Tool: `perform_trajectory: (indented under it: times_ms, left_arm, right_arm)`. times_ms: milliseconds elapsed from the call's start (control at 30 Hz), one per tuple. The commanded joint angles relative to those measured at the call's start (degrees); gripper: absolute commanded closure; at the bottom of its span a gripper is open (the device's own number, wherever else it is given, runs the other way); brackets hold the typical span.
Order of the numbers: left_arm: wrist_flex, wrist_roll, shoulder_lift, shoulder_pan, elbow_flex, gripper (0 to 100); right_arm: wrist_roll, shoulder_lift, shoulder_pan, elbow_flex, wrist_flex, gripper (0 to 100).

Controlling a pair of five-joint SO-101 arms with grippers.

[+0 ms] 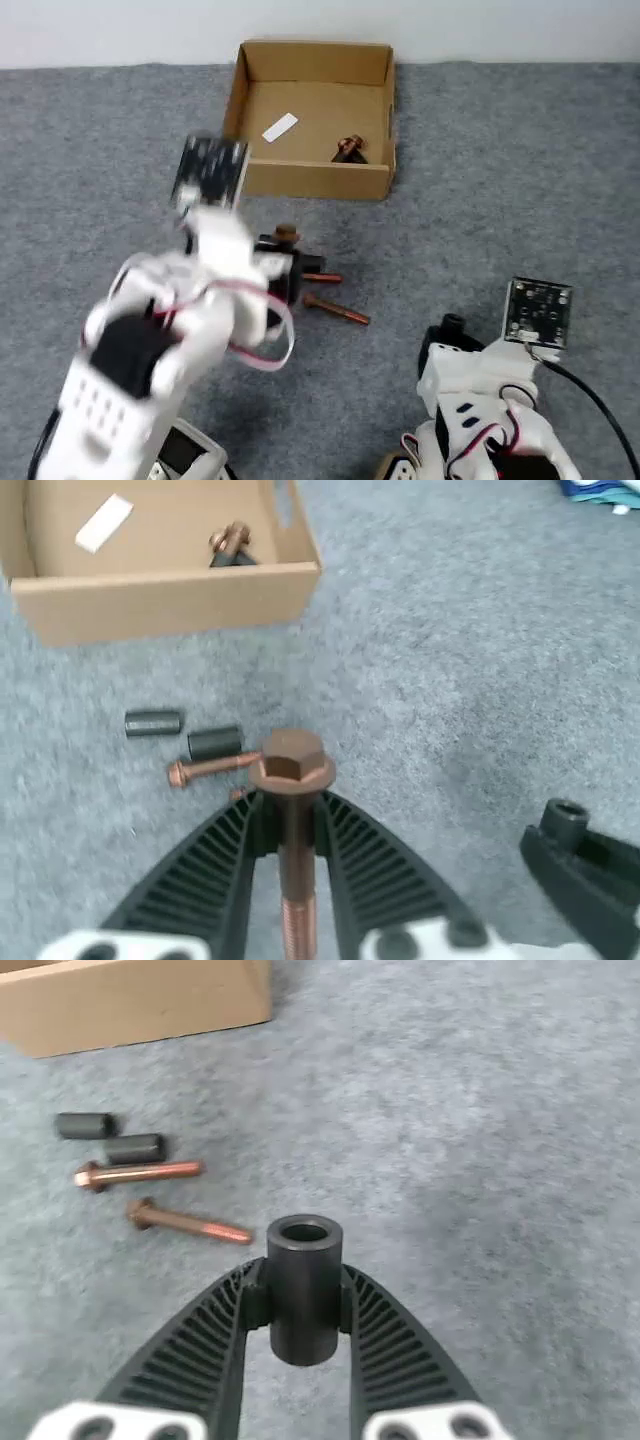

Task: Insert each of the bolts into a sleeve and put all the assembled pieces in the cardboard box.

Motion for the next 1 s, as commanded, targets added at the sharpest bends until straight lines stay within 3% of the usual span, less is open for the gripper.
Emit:
perform_trajectory:
  times_ms: [0, 233, 400, 633, 767, 967]
  left_arm:
    - [-7.9, -3.4, -14.1, -0.4, 13.8, 100]
    - [-14.2, -7.3, -26.8, -7.8, 26.2, 100]
    - [-19.4, -7.0, -30.3, -7.8, 29.3, 100]
    - [-33.8, -6.5, -35.5, -7.7, 34.2, 100]
    - [-35.1, -6.1, -37.7, -4.1, 34.7, 100]
    - [-33.9, -0.4, -38.2, 1.7, 34.6, 100]
  right_arm:
    - [-3.8, -0.3, -5.2, -0.1, -3.3, 99.1]
    - [-3.8, -0.3, -12.5, 6.2, -11.4, 99.1]
    - [0.7, -0.3, -19.6, 11.9, -19.3, 99.1]
    - [5.3, -0.3, -30.2, 18.8, -31.0, 99.1]
    - [6.8, -0.3, -35.6, 20.1, -34.7, 99.1]
    - [12.1, -0.3, -36.4, 20.0, -39.3, 99.1]
